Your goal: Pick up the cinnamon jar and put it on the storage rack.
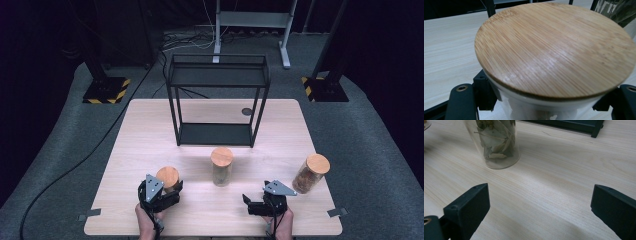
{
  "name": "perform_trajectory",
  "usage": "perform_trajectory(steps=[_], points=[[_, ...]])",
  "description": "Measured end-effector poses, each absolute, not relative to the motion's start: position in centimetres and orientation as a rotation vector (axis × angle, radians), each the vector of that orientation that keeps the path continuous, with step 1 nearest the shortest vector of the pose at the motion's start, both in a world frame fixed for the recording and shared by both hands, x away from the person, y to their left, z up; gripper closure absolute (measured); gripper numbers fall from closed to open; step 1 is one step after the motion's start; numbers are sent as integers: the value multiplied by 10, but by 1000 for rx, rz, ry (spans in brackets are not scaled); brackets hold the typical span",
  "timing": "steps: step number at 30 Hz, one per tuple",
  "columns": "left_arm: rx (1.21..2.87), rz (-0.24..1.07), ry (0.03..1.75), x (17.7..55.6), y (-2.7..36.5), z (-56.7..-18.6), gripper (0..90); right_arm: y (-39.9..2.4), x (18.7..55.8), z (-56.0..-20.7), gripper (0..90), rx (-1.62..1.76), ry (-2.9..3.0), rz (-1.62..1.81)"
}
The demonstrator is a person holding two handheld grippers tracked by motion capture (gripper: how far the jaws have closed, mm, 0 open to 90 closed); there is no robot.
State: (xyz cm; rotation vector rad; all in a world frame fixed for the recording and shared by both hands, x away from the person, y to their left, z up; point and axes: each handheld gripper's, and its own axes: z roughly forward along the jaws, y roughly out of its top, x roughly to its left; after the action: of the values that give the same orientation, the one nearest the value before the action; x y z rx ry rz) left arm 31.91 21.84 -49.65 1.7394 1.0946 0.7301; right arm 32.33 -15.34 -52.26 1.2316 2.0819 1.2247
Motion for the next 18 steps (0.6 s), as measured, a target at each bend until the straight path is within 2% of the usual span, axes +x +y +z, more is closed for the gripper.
perform_trajectory(steps=[18], points=[[1748, 715, 1082, 336, 210, -495, 256, -154, 323, -523, 16, 1222, 2076, 1232]])
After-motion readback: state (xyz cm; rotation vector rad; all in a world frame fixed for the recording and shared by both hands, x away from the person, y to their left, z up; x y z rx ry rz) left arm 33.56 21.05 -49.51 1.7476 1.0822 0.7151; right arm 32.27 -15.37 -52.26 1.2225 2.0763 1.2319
